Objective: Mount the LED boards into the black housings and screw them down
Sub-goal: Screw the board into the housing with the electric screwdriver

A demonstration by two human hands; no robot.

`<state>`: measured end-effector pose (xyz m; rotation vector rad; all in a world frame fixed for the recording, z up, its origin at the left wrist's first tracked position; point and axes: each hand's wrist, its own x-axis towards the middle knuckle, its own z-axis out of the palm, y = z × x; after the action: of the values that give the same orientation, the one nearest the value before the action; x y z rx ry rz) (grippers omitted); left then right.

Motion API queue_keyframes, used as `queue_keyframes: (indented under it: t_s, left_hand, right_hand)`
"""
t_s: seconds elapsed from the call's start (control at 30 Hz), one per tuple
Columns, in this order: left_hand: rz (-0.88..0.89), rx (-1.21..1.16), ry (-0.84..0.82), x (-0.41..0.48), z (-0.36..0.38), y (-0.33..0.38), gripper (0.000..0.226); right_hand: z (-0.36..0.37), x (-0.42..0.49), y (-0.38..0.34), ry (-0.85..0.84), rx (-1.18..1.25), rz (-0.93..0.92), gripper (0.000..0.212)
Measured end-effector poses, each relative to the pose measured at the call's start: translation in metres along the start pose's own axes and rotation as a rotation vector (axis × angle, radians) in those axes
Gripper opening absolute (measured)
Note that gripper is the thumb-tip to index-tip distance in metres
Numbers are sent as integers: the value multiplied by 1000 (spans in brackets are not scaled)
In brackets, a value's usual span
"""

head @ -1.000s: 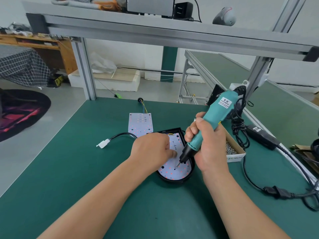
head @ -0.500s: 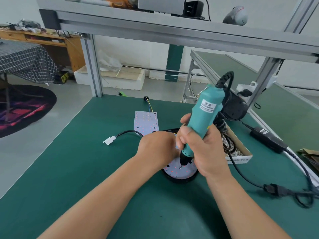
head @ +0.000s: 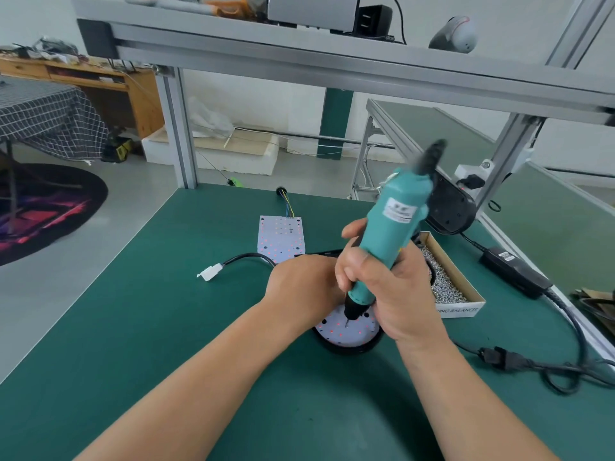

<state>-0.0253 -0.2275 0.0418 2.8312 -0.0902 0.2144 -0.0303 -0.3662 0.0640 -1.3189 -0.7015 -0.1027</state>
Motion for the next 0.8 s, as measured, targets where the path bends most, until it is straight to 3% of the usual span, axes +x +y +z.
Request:
queue_keyframes:
  t_s: [0.13,0.27,0.37,0.47,0.6,0.7,0.8]
  left_hand:
    - [0,-76,-15,0,2,-7,34]
    - [-22,-236,-41,-4,1,-13,28]
    - [-136,-592,-43,0,-12,-21,18]
    - [-337,-1108,-53,3,-25,-28,30]
    - [-367,-1619,-202,0,-31,-35,32]
    - [-391,-1824,-277,-2,-30,-31,26]
    - [-362,-1825,-304,-4,-26,-24,21]
  right_hand:
    - [-7,5,-7,117,181,-97,12]
    - [-23,9,-6,312,356,-27,8]
    - [-37,11,-1,458,498,49,8]
    - [-48,13,4,558,597,75,7]
    - [-53,12,7,616,633,93,5]
    - [-52,13,8,620,655,97,7]
    - [-51,14,6,629,660,100,6]
